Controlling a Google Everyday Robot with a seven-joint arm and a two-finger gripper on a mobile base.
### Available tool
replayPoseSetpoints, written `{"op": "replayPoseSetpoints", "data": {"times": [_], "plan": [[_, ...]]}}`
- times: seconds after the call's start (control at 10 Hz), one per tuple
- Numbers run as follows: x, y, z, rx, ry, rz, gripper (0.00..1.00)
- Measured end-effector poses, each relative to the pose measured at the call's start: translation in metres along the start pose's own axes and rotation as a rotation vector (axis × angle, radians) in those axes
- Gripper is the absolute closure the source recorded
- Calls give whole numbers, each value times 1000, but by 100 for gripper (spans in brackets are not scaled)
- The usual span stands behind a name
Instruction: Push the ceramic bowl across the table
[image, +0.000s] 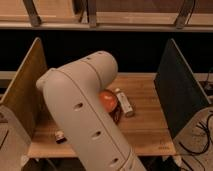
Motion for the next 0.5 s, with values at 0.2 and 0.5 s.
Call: {"op": "replayPoseSetpoints", "data": {"times": [0.2, 0.5], "plan": [[26, -14, 22, -4, -117, 76, 100], [67, -37, 37, 31, -229, 121, 100]]}}
